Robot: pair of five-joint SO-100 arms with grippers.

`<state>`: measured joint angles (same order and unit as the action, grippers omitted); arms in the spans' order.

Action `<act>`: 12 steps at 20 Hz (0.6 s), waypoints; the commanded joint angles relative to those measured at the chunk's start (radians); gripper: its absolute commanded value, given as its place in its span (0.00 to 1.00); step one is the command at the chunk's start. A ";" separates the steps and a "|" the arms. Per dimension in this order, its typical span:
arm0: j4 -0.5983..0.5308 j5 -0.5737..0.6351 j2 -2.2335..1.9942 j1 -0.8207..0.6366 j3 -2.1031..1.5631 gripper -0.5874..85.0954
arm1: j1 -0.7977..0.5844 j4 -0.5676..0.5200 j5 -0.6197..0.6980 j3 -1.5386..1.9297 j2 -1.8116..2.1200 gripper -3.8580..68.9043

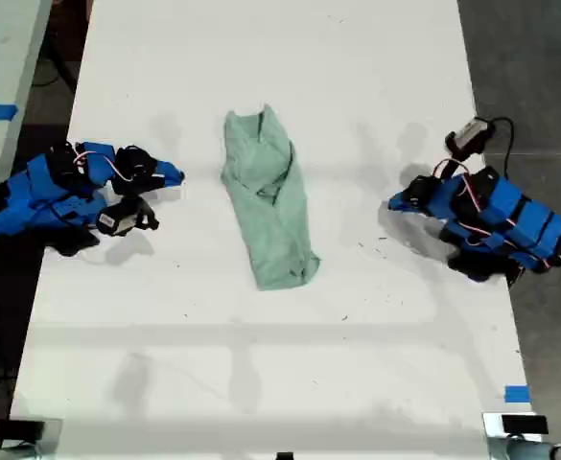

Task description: Fold t shirt

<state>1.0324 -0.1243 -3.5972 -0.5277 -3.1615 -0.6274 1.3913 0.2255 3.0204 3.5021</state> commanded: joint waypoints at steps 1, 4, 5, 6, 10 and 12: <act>-0.075 -0.152 -0.008 0.098 0.014 0.01 | 0.043 -0.084 -0.379 -0.009 0.009 0.08; -0.080 -0.152 -0.008 0.101 0.014 0.01 | 0.037 -0.084 -0.376 -0.005 0.009 0.08; -0.081 -0.152 -0.008 0.107 0.015 0.01 | 0.040 -0.084 -0.376 -0.005 0.009 0.08; -0.078 -0.152 -0.008 0.114 0.017 0.01 | 0.046 -0.084 -0.371 -0.008 0.009 0.08; -0.023 -0.279 0.170 0.153 0.172 0.00 | 0.149 -0.077 -0.308 -0.100 -0.003 0.09; -0.061 -0.307 0.563 0.247 0.403 0.00 | 0.207 -0.156 -0.333 -0.201 -0.172 0.09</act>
<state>1.0017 -0.3850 -3.3717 -0.3651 -2.9897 -0.4709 1.3146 -0.0951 2.9514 3.4637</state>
